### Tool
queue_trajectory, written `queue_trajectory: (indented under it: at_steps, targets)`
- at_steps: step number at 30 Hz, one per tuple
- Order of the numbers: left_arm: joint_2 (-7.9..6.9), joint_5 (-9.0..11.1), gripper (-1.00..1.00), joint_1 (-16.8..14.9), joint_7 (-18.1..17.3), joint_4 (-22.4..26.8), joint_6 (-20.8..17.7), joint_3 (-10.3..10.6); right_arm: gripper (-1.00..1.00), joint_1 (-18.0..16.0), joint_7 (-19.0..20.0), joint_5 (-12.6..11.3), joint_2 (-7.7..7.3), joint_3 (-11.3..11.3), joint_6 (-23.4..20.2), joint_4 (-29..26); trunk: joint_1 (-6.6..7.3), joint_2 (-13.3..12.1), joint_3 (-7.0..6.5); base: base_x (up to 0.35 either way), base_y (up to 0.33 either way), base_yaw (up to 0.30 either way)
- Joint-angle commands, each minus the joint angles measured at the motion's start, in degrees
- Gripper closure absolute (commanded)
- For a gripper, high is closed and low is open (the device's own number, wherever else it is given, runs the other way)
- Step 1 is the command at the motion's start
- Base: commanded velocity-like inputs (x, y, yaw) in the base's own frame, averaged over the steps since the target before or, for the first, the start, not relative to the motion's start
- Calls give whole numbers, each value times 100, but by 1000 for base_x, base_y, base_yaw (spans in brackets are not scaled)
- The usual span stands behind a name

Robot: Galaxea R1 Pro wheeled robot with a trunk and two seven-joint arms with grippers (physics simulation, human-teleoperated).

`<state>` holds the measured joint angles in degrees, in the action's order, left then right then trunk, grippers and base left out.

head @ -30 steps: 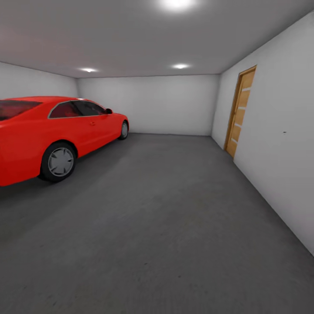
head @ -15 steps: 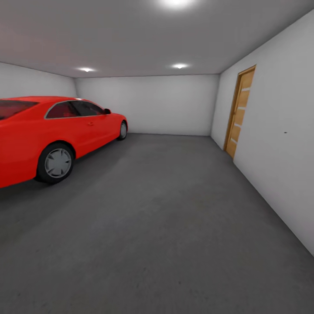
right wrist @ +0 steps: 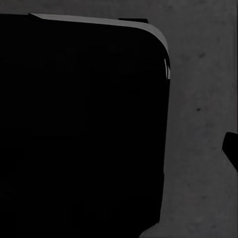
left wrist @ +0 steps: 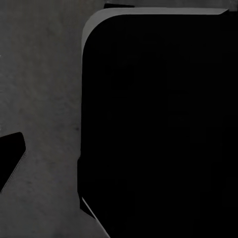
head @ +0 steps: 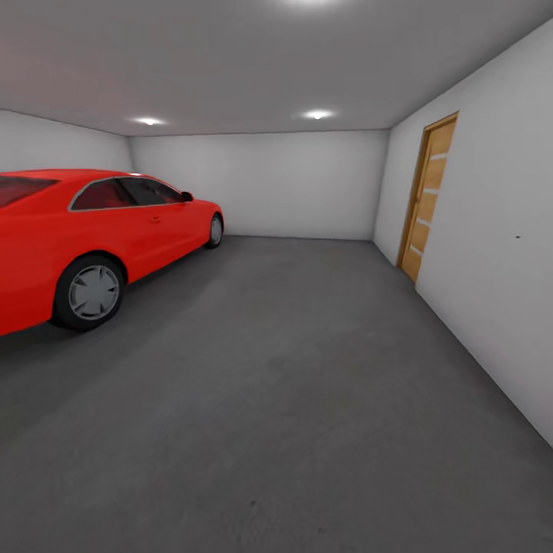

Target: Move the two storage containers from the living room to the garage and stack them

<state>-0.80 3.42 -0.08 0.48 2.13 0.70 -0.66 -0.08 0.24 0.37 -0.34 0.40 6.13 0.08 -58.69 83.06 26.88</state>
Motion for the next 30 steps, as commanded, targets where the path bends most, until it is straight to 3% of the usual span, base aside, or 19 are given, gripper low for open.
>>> queue_trajectory:
  at_steps: [1,30]
  targets:
    - [1,36,-100,-1,5,1,10,-3,-100,-1,3,4,-1,3,17,1,-3,2,5,325,0,0]
    - [8,44,-100,-1,14,-3,-46,-4,-100,-1,1,23,-1,-6,68,1,-3,2,5,325,0,-1]
